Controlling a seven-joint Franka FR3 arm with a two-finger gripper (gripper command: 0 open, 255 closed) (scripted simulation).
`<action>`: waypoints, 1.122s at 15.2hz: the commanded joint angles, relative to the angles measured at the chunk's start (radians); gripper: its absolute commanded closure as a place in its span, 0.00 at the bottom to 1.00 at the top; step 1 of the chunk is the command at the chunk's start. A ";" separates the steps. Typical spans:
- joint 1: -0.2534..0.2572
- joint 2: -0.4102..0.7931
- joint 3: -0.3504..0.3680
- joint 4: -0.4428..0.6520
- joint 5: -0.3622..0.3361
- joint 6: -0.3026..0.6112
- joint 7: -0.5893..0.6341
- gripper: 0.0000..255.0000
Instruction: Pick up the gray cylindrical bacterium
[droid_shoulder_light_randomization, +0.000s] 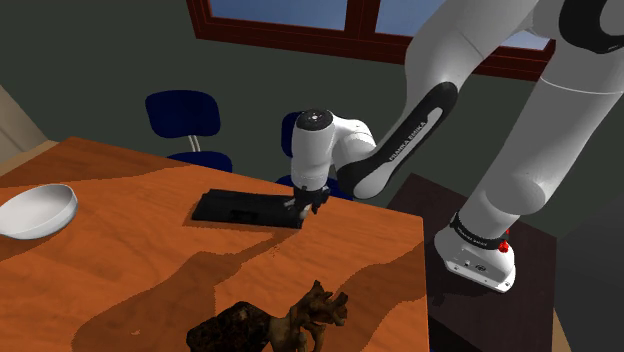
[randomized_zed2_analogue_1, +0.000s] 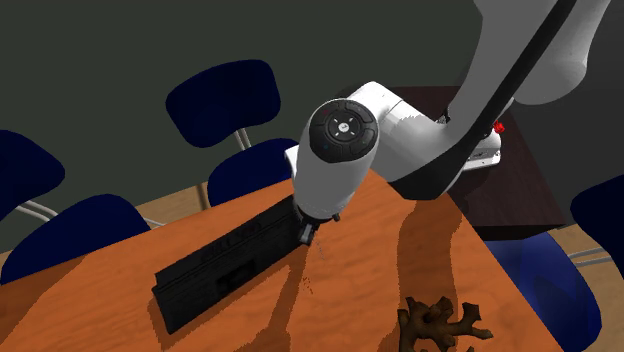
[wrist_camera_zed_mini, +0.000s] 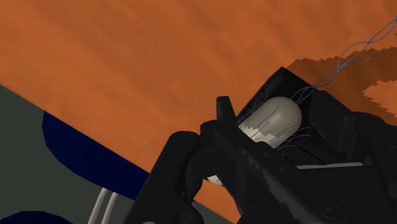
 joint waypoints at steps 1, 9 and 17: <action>-0.003 -0.014 0.005 0.000 0.022 -0.012 -0.017 1.00; -0.008 -0.136 0.026 0.015 0.182 -0.111 -0.139 1.00; 0.005 -0.216 0.016 0.039 0.267 -0.196 -0.206 1.00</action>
